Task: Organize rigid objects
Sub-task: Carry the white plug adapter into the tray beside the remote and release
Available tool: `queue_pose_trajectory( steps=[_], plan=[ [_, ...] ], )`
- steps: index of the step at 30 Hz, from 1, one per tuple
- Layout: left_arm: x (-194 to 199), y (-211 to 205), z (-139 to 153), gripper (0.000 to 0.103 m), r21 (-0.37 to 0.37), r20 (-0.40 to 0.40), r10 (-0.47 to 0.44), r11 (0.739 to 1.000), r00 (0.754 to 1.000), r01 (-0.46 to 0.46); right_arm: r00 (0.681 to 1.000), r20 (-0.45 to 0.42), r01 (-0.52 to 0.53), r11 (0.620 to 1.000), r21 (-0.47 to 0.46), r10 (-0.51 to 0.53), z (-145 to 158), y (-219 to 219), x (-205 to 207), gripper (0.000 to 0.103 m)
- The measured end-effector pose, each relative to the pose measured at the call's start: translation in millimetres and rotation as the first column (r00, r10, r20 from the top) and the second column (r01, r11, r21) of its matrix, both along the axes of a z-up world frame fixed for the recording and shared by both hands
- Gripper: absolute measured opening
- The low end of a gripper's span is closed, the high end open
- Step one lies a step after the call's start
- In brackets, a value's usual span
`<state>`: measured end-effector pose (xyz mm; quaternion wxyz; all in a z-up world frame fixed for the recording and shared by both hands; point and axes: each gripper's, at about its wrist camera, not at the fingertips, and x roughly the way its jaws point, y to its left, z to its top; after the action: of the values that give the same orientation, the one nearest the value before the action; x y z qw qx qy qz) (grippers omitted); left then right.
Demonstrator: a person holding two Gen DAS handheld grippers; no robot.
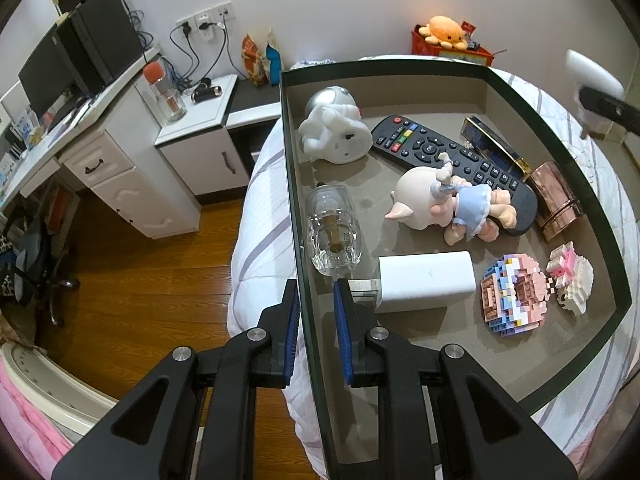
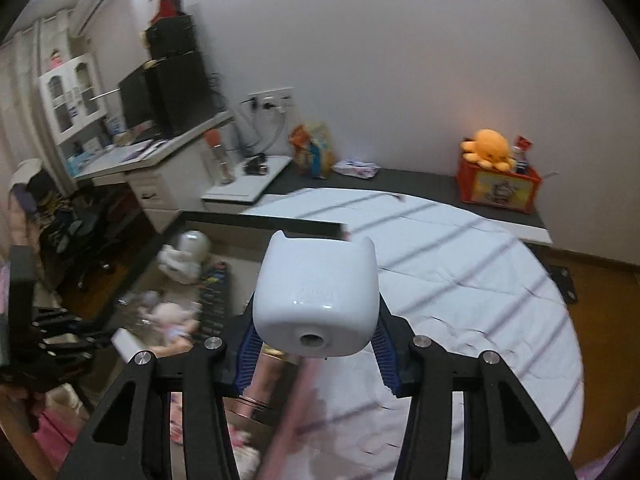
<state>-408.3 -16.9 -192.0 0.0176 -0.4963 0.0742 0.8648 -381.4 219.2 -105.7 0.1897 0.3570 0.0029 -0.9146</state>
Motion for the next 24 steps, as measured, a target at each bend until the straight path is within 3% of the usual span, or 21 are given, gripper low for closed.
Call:
queue_pose_trajectory(
  steps=[4,11,17,24],
  plan=[
    [0,0,1,0.017,0.004,-0.001,-0.002,1.000,1.000,0.002,0.998,0.016,-0.056,0.998,0.024,0.055,1,-35,-6,0.050],
    [-1,0,2,0.018,0.014,-0.006,-0.007,1.000,1.000,0.007,0.985,0.129,-0.130,0.987,0.092,0.117,-27,-81,-42,0.050],
    [-5,-1,2,0.018,0.021,-0.007,-0.013,1.000,1.000,0.013,0.977,0.188,-0.136,0.974,0.183,0.101,-47,-94,-51,0.050],
    [-9,-1,1,0.018,0.026,-0.005,-0.014,1.000,1.000,0.014,0.964,0.229,-0.184,0.964,0.194,0.138,-51,-98,-53,0.050]
  ],
)
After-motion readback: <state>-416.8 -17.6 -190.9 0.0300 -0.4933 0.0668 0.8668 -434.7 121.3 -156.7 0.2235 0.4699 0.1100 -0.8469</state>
